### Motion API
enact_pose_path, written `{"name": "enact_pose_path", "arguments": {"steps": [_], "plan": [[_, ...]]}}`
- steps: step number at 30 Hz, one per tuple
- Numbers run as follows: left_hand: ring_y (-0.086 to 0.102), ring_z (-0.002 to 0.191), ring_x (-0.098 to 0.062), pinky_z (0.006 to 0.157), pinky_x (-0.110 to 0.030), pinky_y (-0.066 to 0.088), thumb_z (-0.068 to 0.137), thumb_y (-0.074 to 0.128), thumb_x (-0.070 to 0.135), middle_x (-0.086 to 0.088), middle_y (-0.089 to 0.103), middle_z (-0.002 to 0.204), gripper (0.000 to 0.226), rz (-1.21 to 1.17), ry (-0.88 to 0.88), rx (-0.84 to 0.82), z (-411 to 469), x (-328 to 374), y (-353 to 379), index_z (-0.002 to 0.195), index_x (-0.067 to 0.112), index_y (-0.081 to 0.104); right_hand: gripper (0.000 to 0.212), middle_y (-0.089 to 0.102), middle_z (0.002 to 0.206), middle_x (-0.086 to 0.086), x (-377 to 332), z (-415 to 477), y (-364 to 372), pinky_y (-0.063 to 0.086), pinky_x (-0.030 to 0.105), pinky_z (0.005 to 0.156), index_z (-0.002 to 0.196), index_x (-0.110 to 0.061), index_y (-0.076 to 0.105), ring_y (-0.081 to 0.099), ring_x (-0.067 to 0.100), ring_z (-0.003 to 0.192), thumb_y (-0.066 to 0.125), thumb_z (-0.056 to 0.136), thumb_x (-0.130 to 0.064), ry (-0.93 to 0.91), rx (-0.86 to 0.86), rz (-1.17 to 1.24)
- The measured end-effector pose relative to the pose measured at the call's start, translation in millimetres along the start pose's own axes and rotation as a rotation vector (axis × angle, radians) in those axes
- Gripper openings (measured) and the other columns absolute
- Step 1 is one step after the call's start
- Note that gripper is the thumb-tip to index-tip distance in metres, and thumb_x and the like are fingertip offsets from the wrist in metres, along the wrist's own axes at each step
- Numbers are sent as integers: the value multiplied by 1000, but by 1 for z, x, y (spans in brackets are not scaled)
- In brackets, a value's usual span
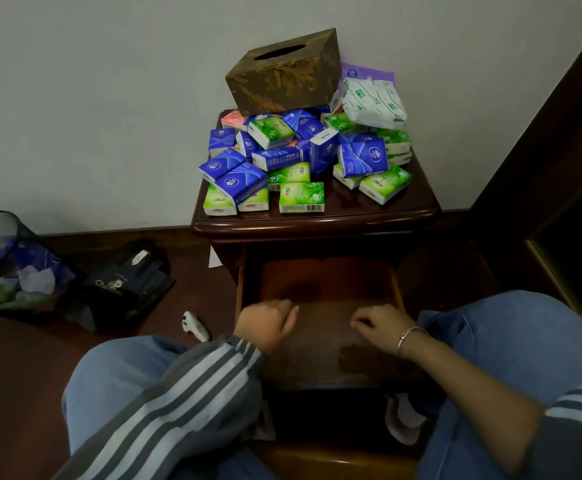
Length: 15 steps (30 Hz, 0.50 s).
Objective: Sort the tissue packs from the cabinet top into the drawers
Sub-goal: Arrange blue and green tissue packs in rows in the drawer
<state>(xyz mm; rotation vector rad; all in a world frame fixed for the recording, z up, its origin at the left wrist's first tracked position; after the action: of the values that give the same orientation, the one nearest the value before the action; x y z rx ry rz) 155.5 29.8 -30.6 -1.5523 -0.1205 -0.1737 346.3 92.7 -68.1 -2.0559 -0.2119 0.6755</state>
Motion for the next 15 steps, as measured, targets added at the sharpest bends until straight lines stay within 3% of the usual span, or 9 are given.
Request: {"name": "enact_pose_path", "arguments": {"steps": [2, 4, 6, 8, 11, 15], "plan": [[63, 61, -22, 52, -28, 45, 95, 42, 31, -3, 64, 71, 32, 6, 142, 252, 4, 7, -39, 81, 13, 64, 23, 69, 105, -5, -5, -2, -33, 50, 28, 75, 108, -27, 65, 64, 15, 93, 47, 94, -31, -36, 263, 12], [63, 64, -22, 55, -31, 50, 90, 45, 29, -4, 68, 77, 31, 28, 181, 508, 8, 5, -76, 90, 10, 69, 21, 70, 99, -3, -16, -10, -68, 48, 24, 72, 106, -22, 67, 65, 16, 90, 53, 91, -21, -115, 554, 68], [62, 75, -25, 66, -34, 45, 88, 48, 29, -7, 68, 89, 31, 53, 108, 687, 17, -9, -107, 100, 8, 68, 21, 71, 95, 1, -31, -22, -102, 49, 25, 73, 104, -14, 69, 65, 19, 88, 56, 86, -13, -232, 825, 98], [60, 89, -29, 75, -36, 42, 85, 52, 34, -11, 65, 102, 36, 50, -4, 803, 28, -30, -133, 109, 8, 63, 26, 70, 99, 5, -50, -24, -127, 52, 33, 80, 106, -9, 68, 64, 22, 94, 56, 83, -12, -321, 968, 62], [52, 115, -30, 91, -43, 40, 81, 56, 48, -13, 54, 128, 59, 39, -158, 767, 58, -61, -160, 127, 12, 53, 43, 59, 129, 6, -81, 0, -144, 44, 40, 94, 126, -11, 57, 53, 25, 121, 54, 84, -21, -315, 923, -54], [23, 142, -33, 110, -56, 23, 71, 59, 72, -12, 21, 156, 97, -42, -368, 462, 103, -96, -161, 147, 21, 27, 58, 28, 155, 0, -114, 46, -140, 24, 41, 110, 146, -18, 30, 23, 17, 144, 43, 93, -37, -238, 704, -222]]}}
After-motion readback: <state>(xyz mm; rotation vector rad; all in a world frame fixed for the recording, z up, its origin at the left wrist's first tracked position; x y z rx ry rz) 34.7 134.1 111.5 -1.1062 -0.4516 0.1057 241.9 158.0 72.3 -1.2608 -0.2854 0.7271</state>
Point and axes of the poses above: each hand's wrist, its own z-axis towards the middle knuckle, its own y-axis out of the palm, x = y × z, the point moved 7 cm from there along z, towards the middle knuckle
